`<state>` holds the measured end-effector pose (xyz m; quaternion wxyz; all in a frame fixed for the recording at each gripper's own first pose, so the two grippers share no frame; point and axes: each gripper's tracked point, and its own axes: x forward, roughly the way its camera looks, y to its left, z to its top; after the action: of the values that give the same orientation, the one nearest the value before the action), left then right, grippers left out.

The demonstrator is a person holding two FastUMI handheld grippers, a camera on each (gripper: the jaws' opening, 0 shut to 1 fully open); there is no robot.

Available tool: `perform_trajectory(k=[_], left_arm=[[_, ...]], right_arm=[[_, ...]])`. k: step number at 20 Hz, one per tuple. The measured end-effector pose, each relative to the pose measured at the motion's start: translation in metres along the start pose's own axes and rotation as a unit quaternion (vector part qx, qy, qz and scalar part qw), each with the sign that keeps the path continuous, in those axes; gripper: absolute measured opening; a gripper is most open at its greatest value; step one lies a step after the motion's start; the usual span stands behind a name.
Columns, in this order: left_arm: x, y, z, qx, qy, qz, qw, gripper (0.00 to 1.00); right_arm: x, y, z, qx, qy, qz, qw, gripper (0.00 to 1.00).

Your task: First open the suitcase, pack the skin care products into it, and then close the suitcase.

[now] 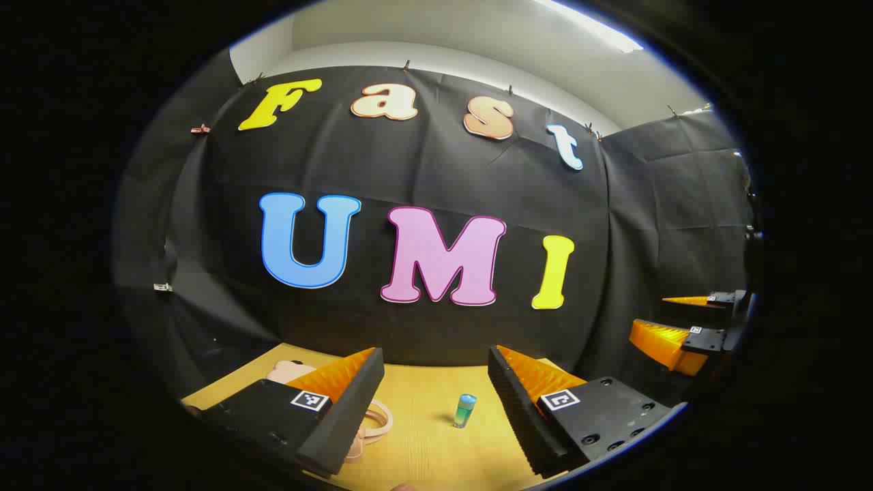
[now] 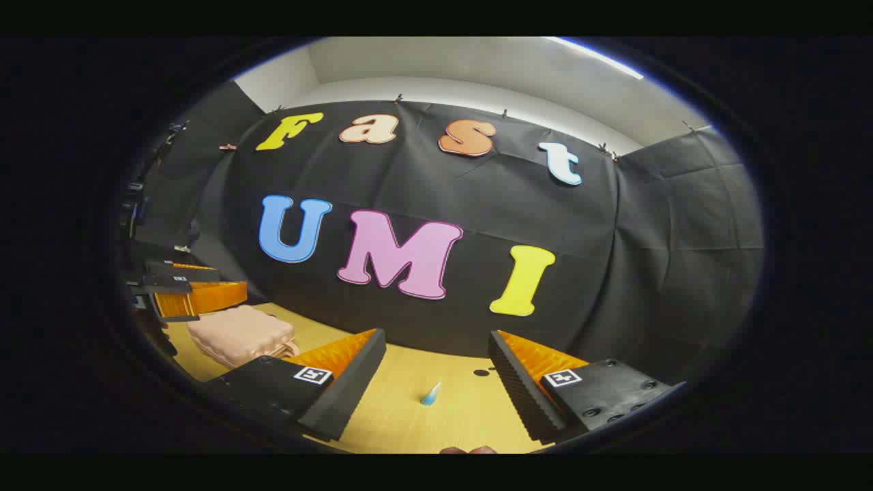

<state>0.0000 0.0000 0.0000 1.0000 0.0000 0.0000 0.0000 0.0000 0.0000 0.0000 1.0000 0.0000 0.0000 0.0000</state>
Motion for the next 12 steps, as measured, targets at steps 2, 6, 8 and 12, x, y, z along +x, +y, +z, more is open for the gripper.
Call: perform_trajectory(k=[2, 6, 8, 12], left_arm=[[0.0011, -0.0004, -0.0033, 0.008, 0.003, -0.001, 1.000, 0.96], [0.0020, -0.0001, 0.0013, 0.008, -0.003, -0.004, 1.000, 0.96], [0.0039, 0.0014, 0.0024, 0.012, -0.004, -0.004, 1.000, 0.96], [0.0060, 0.0046, -0.0009, 0.019, 0.001, -0.005, 1.000, 0.96]], right_arm=[[0.0020, -0.0016, -0.0013, -0.001, 0.003, 0.000, 1.000, 0.96], [0.0076, -0.0017, 0.0024, 0.003, 0.000, -0.005, 1.000, 0.95], [0.0086, 0.0002, 0.0000, 0.007, 0.002, -0.007, 1.000, 0.96], [0.0103, 0.0032, -0.0028, 0.005, 0.005, -0.007, 1.000, 0.95]])
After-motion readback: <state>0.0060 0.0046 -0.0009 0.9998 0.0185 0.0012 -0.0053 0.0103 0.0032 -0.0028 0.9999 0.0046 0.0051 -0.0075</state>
